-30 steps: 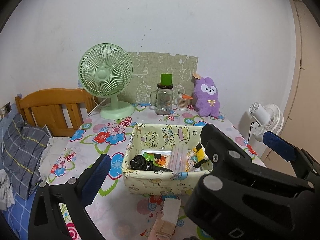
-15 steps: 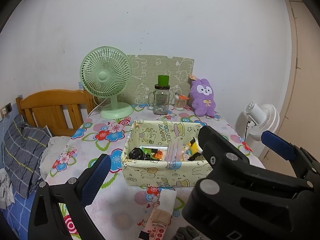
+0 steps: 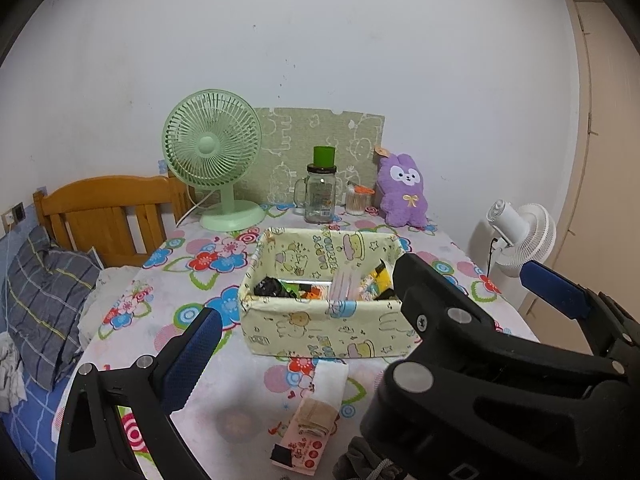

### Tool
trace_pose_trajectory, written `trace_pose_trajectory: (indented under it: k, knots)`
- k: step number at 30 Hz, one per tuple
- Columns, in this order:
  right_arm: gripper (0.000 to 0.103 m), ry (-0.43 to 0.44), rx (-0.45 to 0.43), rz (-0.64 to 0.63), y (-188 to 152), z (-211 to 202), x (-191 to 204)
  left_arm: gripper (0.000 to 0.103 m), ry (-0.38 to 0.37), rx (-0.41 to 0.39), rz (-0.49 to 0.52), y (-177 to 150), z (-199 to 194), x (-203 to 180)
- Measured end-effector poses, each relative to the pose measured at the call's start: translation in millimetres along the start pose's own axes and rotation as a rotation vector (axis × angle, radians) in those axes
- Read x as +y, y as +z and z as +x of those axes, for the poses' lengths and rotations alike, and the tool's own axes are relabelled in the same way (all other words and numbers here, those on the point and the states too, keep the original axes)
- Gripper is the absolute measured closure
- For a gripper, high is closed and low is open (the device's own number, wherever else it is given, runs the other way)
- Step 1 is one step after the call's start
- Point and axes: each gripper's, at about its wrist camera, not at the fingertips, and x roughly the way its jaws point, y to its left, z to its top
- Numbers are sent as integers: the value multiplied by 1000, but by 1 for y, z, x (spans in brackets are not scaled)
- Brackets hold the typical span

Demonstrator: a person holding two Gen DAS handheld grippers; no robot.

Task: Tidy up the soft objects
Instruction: 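Withdraw both tools from the box back toward the remaining items, then close the left tool on the black drawstring pouch while the right tool moves to the white cloth pouch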

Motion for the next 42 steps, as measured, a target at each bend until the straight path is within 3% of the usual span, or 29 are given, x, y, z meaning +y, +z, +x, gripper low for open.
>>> trace_pose_trajectory:
  k: [11, 42]
  knots:
    - [1, -1, 13, 6, -18, 3, -7, 1, 8, 8, 10, -19, 4, -4]
    - [5, -37, 161, 50, -102, 35, -29, 4, 12, 143, 60, -94, 38, -20]
